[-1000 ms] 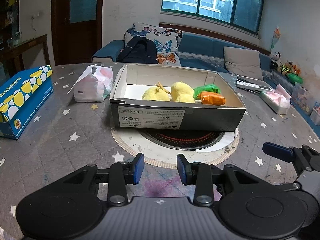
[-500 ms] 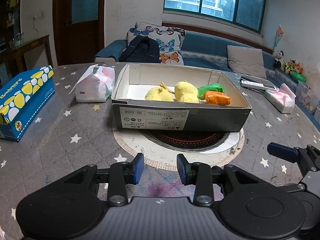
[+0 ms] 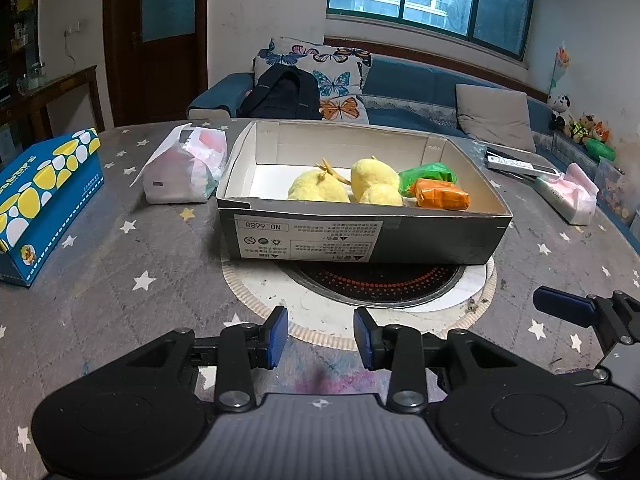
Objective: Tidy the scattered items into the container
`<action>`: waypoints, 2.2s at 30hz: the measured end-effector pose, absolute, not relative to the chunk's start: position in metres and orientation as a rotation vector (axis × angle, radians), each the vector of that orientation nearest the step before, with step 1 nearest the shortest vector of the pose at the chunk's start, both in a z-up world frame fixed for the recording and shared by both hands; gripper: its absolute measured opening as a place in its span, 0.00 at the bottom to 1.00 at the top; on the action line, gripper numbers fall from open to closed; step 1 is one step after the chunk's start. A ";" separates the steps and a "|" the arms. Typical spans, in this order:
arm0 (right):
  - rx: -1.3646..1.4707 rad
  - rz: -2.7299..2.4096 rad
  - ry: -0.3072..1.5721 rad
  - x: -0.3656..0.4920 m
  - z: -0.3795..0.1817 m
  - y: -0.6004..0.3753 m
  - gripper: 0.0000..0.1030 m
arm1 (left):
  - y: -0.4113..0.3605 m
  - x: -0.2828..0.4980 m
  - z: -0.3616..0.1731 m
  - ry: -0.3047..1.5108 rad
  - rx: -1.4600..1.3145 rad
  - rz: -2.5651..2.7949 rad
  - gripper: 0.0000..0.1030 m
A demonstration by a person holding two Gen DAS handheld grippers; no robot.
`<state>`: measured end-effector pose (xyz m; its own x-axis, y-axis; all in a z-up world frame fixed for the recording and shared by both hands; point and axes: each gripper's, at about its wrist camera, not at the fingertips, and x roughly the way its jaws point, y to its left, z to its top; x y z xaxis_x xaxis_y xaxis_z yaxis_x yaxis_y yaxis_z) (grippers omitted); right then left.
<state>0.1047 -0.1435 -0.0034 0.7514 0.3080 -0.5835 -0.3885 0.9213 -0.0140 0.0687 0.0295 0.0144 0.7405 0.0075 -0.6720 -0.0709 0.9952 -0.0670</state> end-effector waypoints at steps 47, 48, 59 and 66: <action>-0.118 0.331 0.685 0.161 -0.022 -0.130 1.00 | 0.034 0.123 0.001 0.782 -0.033 0.076 0.37; -0.118 0.331 0.686 0.161 -0.022 -0.129 1.00 | 0.034 0.124 0.001 0.782 -0.032 0.079 0.37; -0.122 0.316 0.687 0.166 -0.022 -0.128 1.00 | 0.035 0.128 0.001 0.789 -0.024 0.096 0.37; -0.125 0.312 0.692 0.170 -0.024 -0.127 1.00 | 0.036 0.130 -0.002 0.790 -0.026 0.104 0.36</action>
